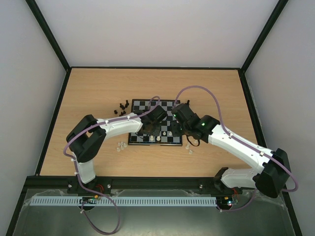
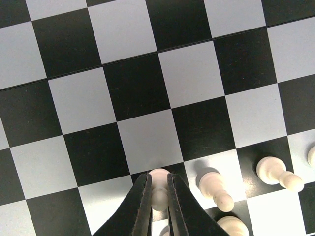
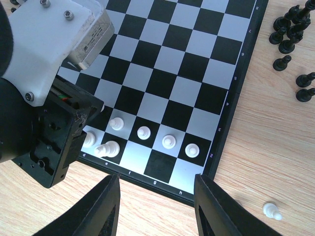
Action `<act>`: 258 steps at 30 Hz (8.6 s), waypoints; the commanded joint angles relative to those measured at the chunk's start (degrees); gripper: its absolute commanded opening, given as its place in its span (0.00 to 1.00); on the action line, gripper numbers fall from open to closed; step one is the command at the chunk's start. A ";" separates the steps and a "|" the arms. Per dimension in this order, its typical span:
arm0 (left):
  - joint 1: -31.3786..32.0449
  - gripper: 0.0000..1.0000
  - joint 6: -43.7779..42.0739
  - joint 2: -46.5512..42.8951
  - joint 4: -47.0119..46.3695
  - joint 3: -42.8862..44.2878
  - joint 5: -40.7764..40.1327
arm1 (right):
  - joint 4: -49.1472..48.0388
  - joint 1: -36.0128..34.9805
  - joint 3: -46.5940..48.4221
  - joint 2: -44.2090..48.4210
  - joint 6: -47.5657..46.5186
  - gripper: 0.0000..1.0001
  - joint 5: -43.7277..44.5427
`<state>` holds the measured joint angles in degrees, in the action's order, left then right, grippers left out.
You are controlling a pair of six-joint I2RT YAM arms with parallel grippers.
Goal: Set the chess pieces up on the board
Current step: Place the chess piece on the chessboard, then pick up the chess piece at the center of the board, then place the chess piece on the chessboard.
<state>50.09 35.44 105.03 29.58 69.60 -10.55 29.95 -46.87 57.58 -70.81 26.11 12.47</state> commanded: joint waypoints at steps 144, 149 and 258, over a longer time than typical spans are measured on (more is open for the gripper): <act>-12.03 0.24 17.79 -37.03 4.84 -34.97 -2.62 | -0.49 -1.46 -1.22 -0.93 -0.95 0.57 -5.78; -12.03 0.24 17.82 -35.08 3.75 -35.24 -2.90 | -0.49 -1.71 -1.38 -0.57 -0.93 0.57 -5.78; 0.10 0.11 9.47 -2.83 4.65 -2.54 -3.60 | 0.81 -2.39 -1.12 0.84 -0.72 0.58 -2.65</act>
<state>49.87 44.99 101.36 33.36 66.81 -13.91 28.82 -48.88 56.40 -71.11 25.80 9.87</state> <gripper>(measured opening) 0.105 0.576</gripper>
